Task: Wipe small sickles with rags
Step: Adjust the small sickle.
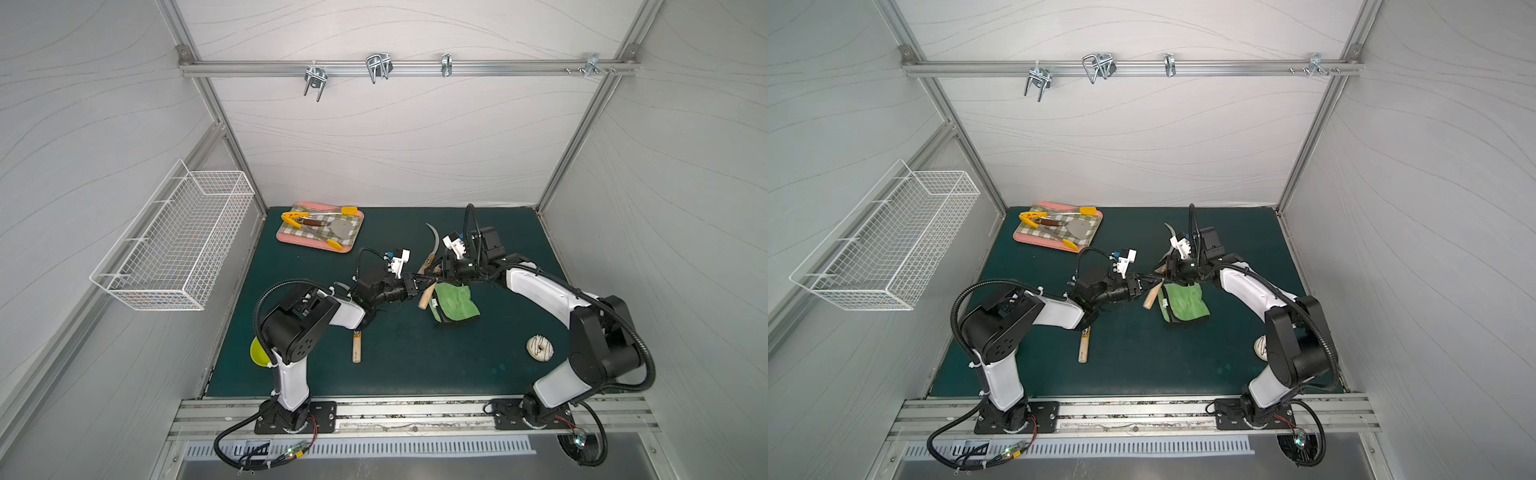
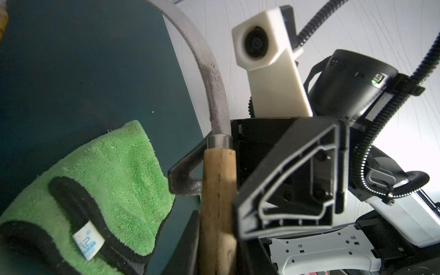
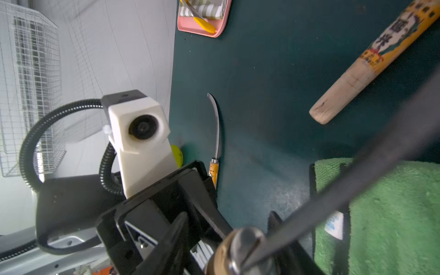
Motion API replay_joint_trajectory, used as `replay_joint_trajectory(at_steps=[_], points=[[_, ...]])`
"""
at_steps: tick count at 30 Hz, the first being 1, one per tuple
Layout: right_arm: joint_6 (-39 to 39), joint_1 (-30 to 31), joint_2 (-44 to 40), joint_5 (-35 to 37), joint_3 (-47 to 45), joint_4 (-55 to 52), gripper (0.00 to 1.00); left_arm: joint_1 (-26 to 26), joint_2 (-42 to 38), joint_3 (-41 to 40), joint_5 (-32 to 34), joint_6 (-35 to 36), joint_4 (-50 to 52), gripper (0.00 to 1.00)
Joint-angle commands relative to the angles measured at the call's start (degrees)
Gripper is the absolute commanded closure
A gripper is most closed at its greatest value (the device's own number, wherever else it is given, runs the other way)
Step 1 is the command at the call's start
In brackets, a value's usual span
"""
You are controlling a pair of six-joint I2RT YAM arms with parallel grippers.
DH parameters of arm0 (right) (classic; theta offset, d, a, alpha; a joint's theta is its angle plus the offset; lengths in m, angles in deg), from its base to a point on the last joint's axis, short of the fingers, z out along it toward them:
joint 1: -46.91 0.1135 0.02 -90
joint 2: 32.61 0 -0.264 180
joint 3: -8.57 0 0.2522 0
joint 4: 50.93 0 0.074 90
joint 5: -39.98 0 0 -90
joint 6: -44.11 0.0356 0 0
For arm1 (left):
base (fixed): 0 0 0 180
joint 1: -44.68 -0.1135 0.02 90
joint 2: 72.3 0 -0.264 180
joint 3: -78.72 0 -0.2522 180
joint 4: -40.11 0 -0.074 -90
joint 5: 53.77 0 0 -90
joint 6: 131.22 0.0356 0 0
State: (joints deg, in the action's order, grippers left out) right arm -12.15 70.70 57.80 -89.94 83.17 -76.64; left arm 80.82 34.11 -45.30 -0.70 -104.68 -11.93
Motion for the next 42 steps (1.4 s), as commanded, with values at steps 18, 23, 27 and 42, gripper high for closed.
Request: replay_joint_trajectory(at_steps=[18,23,27,42], points=[[11.5,-0.3,-6.1,7.5,-2.1,7.4,0.91,4.0,-1.0,-1.5,-1.3,-0.5,-8.2,0.65],[12.2,-0.7,-5.9,8.0,-0.9,7.0,0.91,4.8,-1.3,-1.7,-1.0,0.4,-7.4,0.60],[12.8,-0.7,-5.7,8.4,-1.1,7.7,0.91,5.0,-1.1,-1.0,-1.2,0.4,-7.0,0.60],[16.9,0.0,-5.9,6.4,-4.7,10.0,0.91,5.0,2.6,1.8,-0.7,-1.1,-8.2,0.70]])
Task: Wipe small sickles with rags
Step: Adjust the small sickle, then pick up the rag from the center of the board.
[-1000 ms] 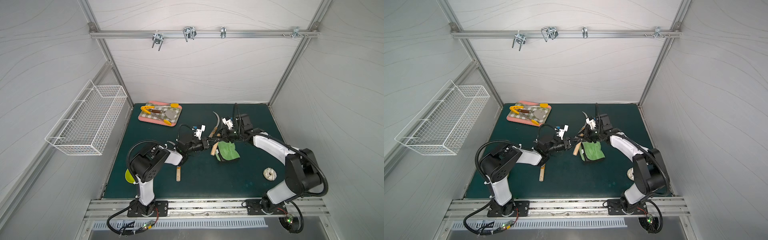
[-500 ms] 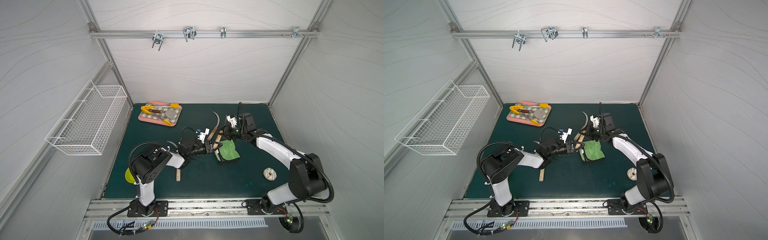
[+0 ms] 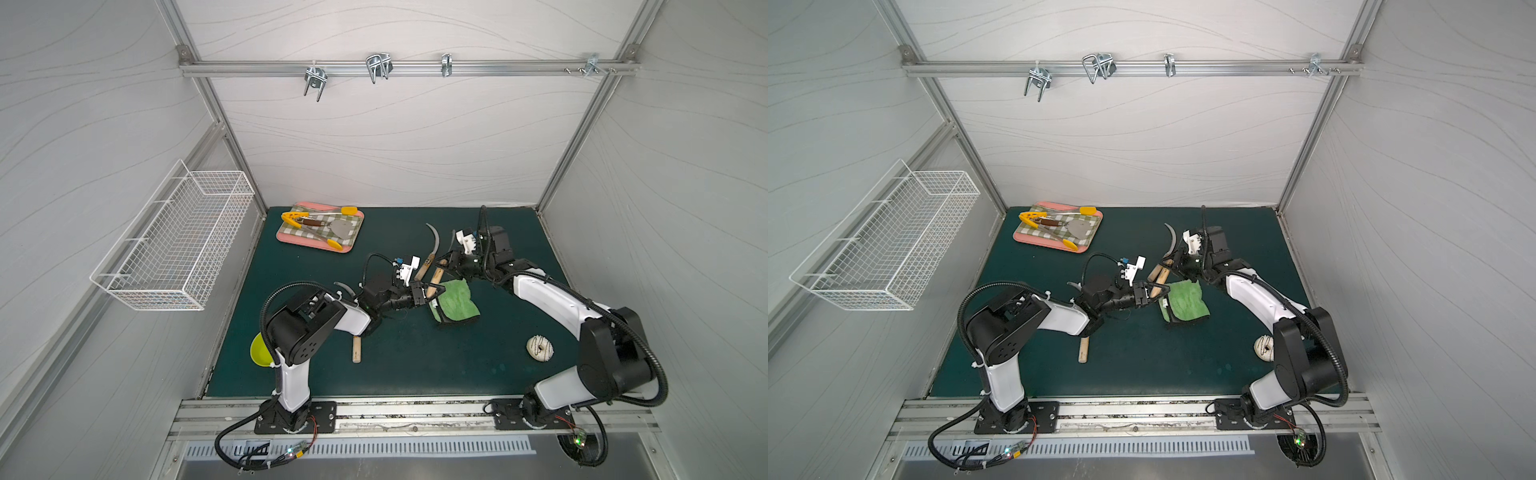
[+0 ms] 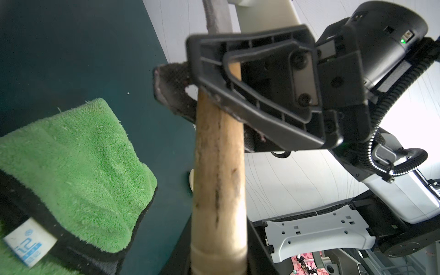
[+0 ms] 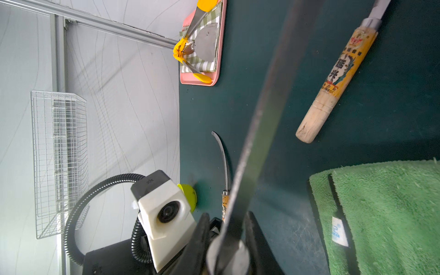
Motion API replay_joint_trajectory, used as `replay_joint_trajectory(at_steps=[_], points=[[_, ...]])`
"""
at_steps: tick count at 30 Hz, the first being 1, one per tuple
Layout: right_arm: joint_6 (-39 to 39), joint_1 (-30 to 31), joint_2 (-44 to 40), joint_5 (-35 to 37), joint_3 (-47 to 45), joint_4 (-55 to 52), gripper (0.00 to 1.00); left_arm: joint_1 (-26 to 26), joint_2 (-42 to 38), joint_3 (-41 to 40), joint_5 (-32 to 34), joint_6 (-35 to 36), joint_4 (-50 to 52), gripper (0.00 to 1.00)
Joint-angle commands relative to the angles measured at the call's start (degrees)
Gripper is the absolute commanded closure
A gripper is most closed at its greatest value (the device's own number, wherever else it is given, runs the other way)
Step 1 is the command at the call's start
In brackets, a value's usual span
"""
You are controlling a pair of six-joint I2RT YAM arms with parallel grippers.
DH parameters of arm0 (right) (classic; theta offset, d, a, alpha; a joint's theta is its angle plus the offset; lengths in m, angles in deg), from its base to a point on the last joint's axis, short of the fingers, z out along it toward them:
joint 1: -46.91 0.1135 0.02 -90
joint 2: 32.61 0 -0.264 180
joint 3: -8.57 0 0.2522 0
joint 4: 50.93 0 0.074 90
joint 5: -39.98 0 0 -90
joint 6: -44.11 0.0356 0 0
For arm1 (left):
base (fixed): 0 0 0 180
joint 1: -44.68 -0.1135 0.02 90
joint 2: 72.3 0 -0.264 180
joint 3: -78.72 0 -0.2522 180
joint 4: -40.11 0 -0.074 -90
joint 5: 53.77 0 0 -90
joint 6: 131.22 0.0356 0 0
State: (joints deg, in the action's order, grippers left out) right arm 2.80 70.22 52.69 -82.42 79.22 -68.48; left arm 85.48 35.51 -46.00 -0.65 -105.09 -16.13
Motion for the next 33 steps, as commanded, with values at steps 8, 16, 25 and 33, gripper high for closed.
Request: replay_joint_trajectory(at_steps=[8,16,25,33], points=[[2.2,1.1,-0.6,-1.3,-1.9,2.6,0.91,0.3,1.7,3.9,-1.2,-0.8,-3.6,0.71],[0.6,1.2,-0.8,-1.9,-1.6,1.2,0.77,-0.2,2.2,2.9,0.1,-1.3,-4.6,1.00],[-16.6,1.0,-3.2,4.0,4.4,-20.5,0.28,-5.9,0.7,-2.5,2.0,-2.4,-7.2,1.00],[-26.3,0.9,-4.8,15.4,6.2,-32.5,0.22,-8.1,2.0,-5.6,1.9,-3.7,-10.9,1.00]])
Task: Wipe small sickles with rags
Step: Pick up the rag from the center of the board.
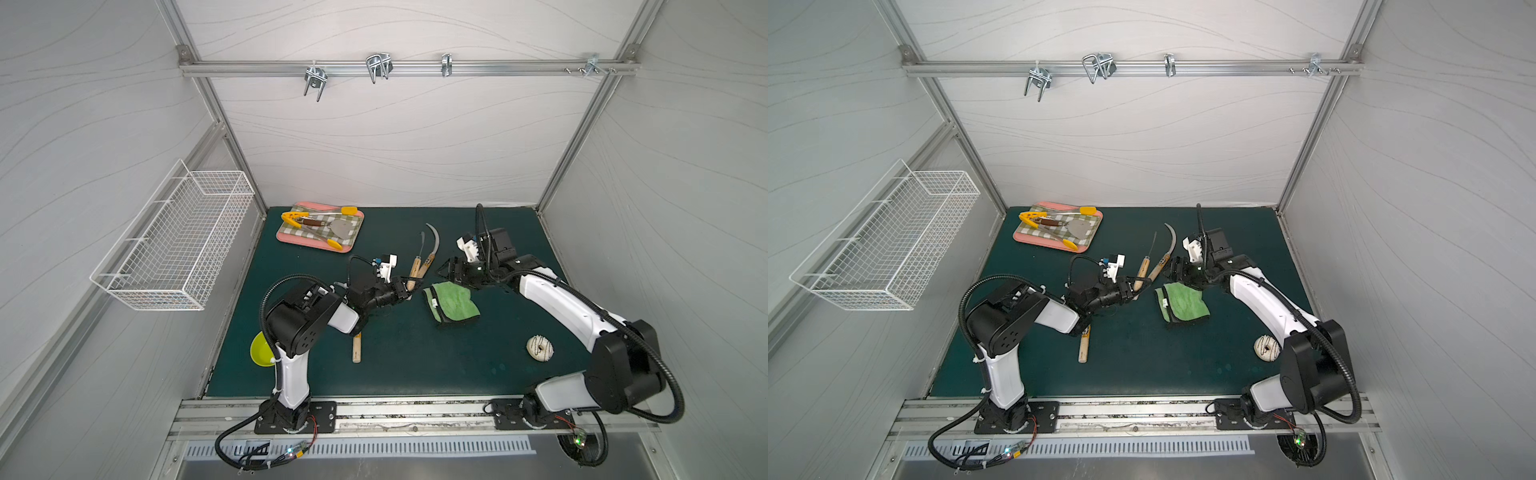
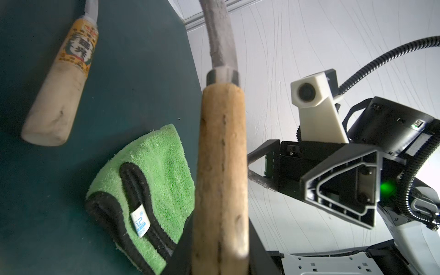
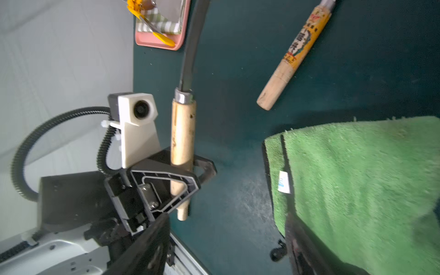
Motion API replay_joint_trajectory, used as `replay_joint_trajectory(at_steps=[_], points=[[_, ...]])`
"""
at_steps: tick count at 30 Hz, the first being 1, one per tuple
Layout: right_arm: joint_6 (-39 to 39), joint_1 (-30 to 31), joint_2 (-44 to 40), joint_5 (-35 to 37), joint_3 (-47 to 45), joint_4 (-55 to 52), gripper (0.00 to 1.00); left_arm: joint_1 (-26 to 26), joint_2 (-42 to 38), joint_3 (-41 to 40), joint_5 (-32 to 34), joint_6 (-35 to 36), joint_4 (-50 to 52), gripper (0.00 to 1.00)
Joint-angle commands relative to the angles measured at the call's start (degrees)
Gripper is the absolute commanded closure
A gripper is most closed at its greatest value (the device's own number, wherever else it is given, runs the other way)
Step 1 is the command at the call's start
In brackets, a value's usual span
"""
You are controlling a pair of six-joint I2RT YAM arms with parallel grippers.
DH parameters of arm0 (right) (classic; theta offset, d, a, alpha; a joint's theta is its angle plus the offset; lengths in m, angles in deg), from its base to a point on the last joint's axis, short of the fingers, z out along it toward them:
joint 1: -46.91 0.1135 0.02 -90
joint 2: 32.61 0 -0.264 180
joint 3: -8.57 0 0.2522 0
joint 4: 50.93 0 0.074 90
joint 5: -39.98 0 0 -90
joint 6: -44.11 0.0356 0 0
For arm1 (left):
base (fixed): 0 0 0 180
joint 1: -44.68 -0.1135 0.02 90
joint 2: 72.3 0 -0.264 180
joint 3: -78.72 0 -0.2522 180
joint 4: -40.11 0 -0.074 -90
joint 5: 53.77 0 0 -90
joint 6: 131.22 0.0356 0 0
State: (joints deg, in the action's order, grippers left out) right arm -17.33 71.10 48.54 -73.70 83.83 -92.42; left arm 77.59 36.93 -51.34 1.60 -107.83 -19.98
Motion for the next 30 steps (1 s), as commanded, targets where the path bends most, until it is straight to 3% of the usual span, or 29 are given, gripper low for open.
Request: replay_joint_trajectory(at_steps=[1,7,22,27,30], points=[[-7.5,0.0,0.2,8.4,2.2,-10.2,0.22,-0.3,0.5,-0.7,-0.4,-0.8,-7.0,1.00],[-11.6,-0.2,8.8,14.7,4.5,-13.9,0.19,-0.3,-1.5,-2.1,-0.4,-0.4,-7.0,1.00],[-12.3,4.5,26.9,19.9,9.2,-15.1,0.16,-1.2,-4.4,-6.7,0.0,0.6,-7.0,1.00],[-12.0,5.8,30.8,23.1,10.7,-16.7,0.20,-1.8,-4.9,-7.8,0.0,0.7,-7.0,1.00],[-11.5,6.3,32.2,23.4,11.1,-16.8,0.31,-2.1,-5.1,-8.5,0.0,0.8,-7.0,1.00]])
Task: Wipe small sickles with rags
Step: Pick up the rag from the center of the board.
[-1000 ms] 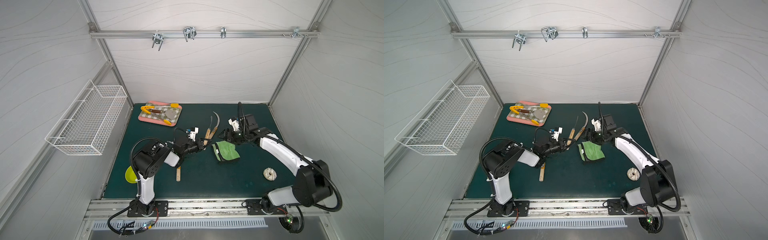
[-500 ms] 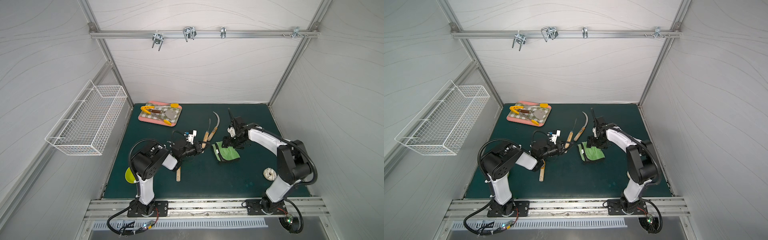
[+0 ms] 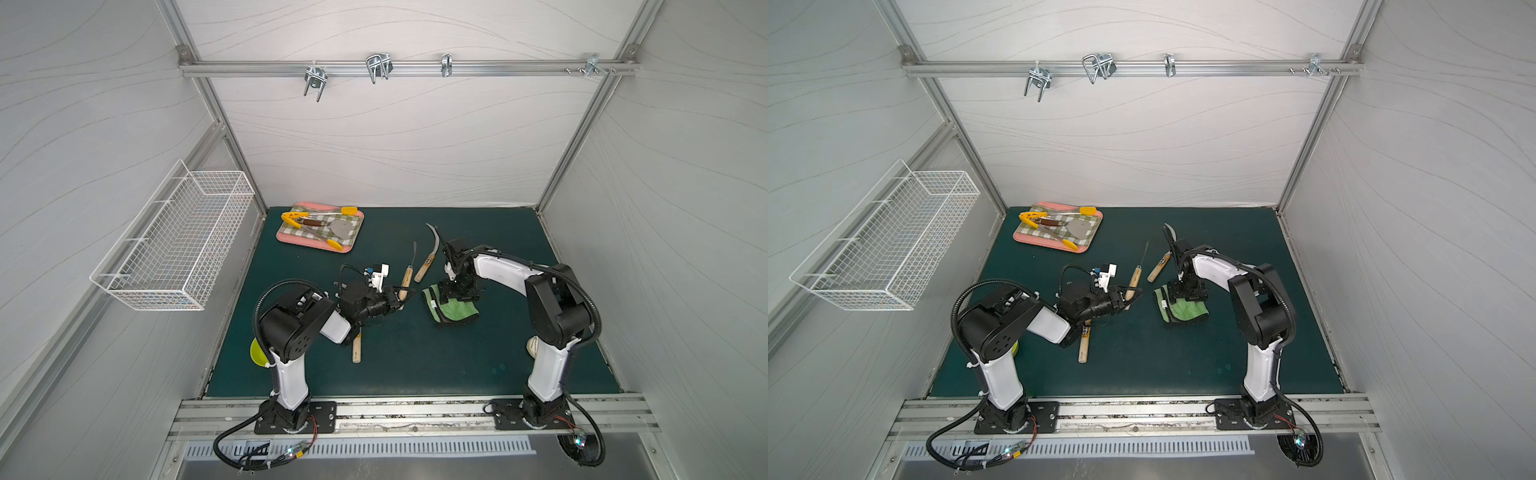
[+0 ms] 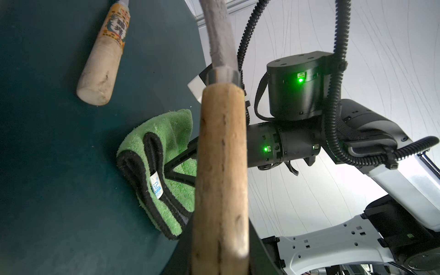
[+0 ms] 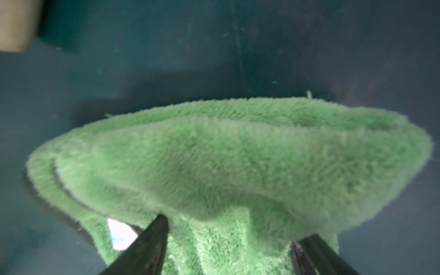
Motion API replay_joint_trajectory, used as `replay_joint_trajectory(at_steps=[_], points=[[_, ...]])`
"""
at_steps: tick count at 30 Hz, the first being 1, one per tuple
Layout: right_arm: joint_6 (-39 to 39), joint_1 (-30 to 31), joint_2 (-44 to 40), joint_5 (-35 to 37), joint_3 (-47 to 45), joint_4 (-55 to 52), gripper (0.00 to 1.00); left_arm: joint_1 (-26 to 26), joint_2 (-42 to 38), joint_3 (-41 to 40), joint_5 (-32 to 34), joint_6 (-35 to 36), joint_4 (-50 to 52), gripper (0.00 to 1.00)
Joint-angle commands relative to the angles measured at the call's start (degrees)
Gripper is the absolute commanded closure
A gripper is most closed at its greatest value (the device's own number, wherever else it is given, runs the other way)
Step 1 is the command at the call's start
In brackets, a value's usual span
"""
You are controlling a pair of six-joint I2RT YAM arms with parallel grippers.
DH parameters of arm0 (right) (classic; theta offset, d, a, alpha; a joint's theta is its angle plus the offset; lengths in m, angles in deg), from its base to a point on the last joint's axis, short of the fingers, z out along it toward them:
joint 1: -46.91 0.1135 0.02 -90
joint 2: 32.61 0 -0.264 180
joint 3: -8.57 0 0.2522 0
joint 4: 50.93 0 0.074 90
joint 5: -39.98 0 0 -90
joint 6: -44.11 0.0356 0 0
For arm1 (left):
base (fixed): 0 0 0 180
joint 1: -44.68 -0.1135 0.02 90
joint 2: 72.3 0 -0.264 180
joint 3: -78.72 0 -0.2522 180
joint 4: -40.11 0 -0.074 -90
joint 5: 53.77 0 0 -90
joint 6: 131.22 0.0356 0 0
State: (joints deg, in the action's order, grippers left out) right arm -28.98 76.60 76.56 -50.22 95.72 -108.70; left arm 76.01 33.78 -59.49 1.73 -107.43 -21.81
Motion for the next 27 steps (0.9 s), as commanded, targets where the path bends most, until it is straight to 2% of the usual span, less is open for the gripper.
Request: replay_joint_trajectory(at_steps=[1,2,4,8,16,27], points=[[0.1,0.9,4.5,-0.4,-0.9,-0.4,0.40,-0.8,-2.0,-0.6,-0.1,0.4,-5.2,1.00],[0.1,0.9,4.6,-1.0,-1.1,0.1,0.52,-0.9,-2.2,-0.8,-0.2,0.4,-5.2,1.00],[0.2,0.7,4.1,-2.8,-1.9,1.6,0.70,-0.9,-2.4,-1.0,-0.2,0.4,-5.2,1.00],[0.9,-1.5,0.5,-8.9,-4.6,5.6,0.86,-0.9,-2.8,-1.1,-0.7,0.0,-5.2,1.00],[0.9,-8.0,-8.9,-17.2,-8.1,9.2,0.94,-0.9,-2.9,-0.1,-1.4,-1.2,-5.2,1.00],[4.8,-17.7,-21.4,-32.5,-11.1,15.6,0.97,2.2,-3.0,3.7,-3.5,-2.9,-5.2,1.00]])
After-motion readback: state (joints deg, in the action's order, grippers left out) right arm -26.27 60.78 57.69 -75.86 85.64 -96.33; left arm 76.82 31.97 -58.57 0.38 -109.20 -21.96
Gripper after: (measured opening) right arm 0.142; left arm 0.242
